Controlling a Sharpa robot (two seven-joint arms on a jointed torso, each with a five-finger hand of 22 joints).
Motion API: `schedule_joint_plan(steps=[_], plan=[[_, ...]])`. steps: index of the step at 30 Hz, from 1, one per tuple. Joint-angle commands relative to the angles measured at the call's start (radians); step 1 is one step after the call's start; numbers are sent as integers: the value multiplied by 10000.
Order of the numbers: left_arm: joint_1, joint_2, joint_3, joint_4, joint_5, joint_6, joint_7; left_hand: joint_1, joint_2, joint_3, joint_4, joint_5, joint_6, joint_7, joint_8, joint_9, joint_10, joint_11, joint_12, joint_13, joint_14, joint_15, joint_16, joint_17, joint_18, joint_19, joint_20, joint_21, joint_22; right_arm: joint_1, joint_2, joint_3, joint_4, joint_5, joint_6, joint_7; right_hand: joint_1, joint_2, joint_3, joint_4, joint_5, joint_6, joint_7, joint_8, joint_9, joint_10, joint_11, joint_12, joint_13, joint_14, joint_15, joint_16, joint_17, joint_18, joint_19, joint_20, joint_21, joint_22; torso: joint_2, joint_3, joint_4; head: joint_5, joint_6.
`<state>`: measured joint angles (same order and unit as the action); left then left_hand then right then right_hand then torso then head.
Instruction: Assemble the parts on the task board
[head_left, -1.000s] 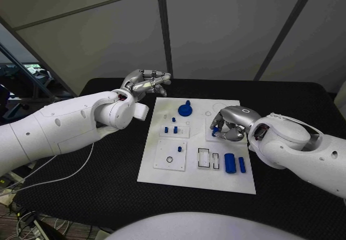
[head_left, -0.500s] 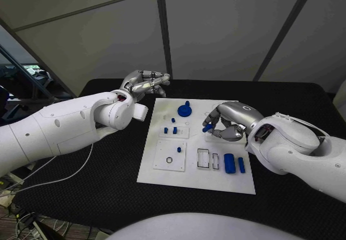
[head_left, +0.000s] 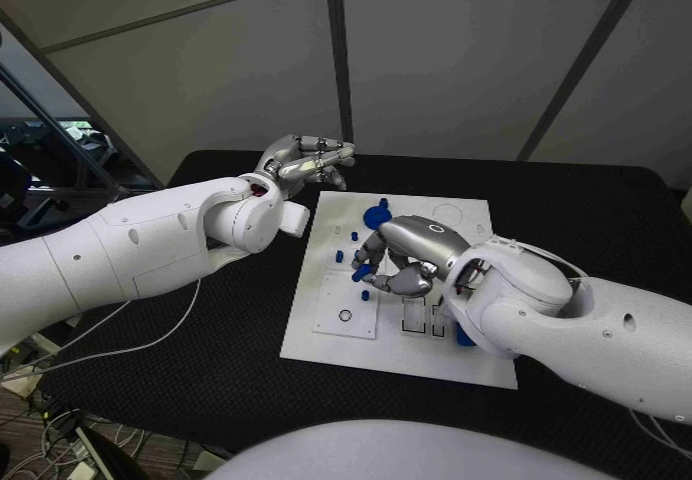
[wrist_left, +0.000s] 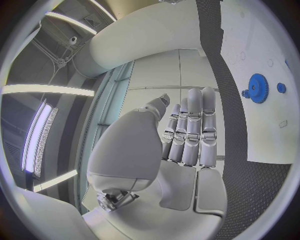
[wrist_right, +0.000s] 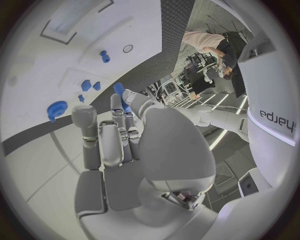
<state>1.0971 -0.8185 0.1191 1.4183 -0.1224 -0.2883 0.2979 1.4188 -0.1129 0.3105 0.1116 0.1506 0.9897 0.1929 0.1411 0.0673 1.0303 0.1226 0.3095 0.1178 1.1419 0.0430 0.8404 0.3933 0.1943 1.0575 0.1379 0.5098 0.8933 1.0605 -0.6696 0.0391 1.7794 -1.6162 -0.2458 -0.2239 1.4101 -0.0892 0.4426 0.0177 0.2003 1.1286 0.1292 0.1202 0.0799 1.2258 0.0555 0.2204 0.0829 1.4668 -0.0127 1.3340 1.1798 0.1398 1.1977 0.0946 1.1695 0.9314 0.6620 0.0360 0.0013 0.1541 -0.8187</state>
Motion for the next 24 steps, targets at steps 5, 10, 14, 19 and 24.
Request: schedule_joint_plan(steps=[5,10,14,19,24], plan=[[20,62,4,-17,-51,160,38,60,44,-17,-36,6,-37,-7,62,14,-41,-15,55,-16,-74,-8,-35,-17,-121,32,55,-64,-16,-113,476,-332,-370,-295,461,278,-156,43,11,78,-19,49,21,3,54,36,21,-41,5,393,-78,39,-6,-94,-22,-71,18,-3,5,8,-12,219,-91],[20,79,4,-23,-51,164,36,60,44,-17,-36,6,-37,-7,62,14,-41,-15,55,-16,-74,-8,-35,-17,-121,32,55,-64,-16,-203,652,-413,-555,-433,663,213,-157,42,11,78,-20,49,20,3,54,36,21,-43,5,392,-78,34,-15,-93,-25,-71,15,-7,1,10,-19,291,-115],[20,94,4,-27,-51,173,36,60,44,-17,-36,6,-37,-7,62,14,-41,-15,55,-16,-74,-8,-35,-17,-121,32,55,-64,-16,-254,749,-436,-654,-493,760,207,-158,41,10,77,-20,49,20,3,54,37,20,-44,5,392,-78,37,-10,-94,-24,-71,17,-5,-2,7,-8,330,-143],[20,109,4,-36,-51,180,37,60,44,-17,-36,6,-37,-7,62,14,-41,-15,55,-16,-74,-8,-35,-17,-121,32,55,-64,-16,-299,821,-453,-722,-561,909,207,-159,38,9,75,-20,50,19,3,54,38,19,-47,6,394,-78,44,0,-95,-22,-71,20,0,-5,11,-4,354,-156],[20,122,4,-51,-51,184,35,60,44,-17,-36,6,-37,-7,62,14,-41,-15,55,-16,-74,-8,-35,-17,-121,32,55,-64,-16,-321,874,-463,-763,-594,1059,221,-158,32,6,70,-20,52,17,3,54,40,18,-50,6,393,-78,41,-6,-93,-28,-71,13,-10,-3,10,-5,384,-161]])
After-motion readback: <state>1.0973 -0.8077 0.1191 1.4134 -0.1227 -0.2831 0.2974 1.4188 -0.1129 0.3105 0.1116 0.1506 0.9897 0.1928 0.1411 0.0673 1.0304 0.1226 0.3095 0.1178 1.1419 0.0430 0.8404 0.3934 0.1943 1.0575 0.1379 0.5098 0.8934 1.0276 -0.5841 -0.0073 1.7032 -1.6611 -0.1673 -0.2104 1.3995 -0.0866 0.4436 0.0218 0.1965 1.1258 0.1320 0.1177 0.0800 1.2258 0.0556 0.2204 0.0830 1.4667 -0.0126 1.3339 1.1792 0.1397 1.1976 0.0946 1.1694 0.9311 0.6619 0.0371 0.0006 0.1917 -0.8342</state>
